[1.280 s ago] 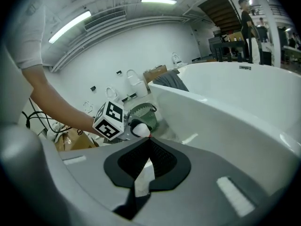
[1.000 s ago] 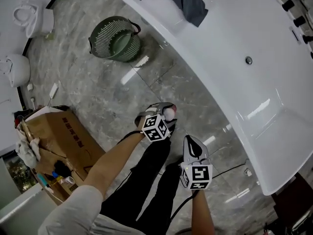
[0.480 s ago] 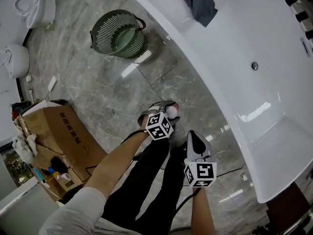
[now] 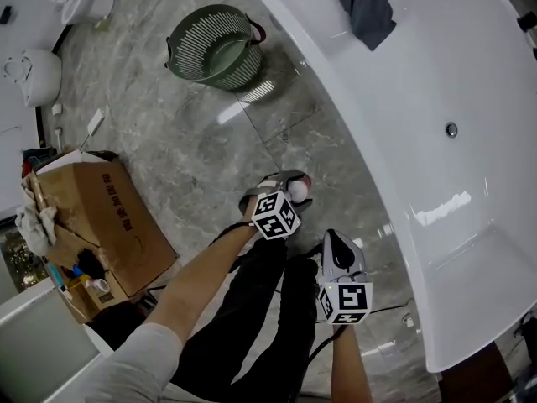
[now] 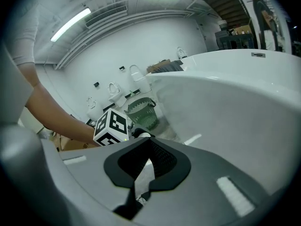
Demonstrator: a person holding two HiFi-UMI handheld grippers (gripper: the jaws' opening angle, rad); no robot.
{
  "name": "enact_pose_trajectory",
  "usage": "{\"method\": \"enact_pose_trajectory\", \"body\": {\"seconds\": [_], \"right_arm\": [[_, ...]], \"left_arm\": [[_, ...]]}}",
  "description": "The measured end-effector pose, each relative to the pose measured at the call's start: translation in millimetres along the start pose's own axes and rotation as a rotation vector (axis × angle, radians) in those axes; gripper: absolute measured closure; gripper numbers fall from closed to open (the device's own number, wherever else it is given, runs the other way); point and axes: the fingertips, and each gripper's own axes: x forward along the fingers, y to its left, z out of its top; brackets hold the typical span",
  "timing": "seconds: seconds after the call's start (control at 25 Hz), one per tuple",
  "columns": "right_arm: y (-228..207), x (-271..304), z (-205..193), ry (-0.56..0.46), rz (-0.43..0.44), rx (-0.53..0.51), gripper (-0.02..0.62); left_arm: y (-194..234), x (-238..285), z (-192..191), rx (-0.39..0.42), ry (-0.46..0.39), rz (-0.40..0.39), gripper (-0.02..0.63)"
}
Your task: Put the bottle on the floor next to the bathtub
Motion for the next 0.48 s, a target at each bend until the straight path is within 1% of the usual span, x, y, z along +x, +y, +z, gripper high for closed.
{"method": "enact_pose_trajectory", "body": {"seconds": [0.08,0.2,0.28,0.36,0.48], "right_arm": [[-13.2,2.7,-0.4,-0.012,-0.010,0.011,0.597],[-35.2,10.3,-3.3,-0.041,-0.045,0.067,0.597],[-44.9,18.2,-9.5,-0.038,-0.048,0.075,0.597],[-50.0,26.0,-16.8,-0.024,-0.037,0.055,0.597],[-52.4,36.7,-28.3,0.005,-0.006,-0.010,0.597]], "left_arm": [[0.7,13.3,-1.8,-0.005,0.005,0.001,0.267],[3.7,31.8,-8.2,-0.011,0.005,-0.001,0.267],[5.6,44.0,-14.4,-0.017,0.007,0.002,0.267],[6.2,56.9,-19.8,-0.019,0.008,0.001,0.267],[7.2,76.6,-27.3,-0.017,0.010,0.000,0.267]]}}
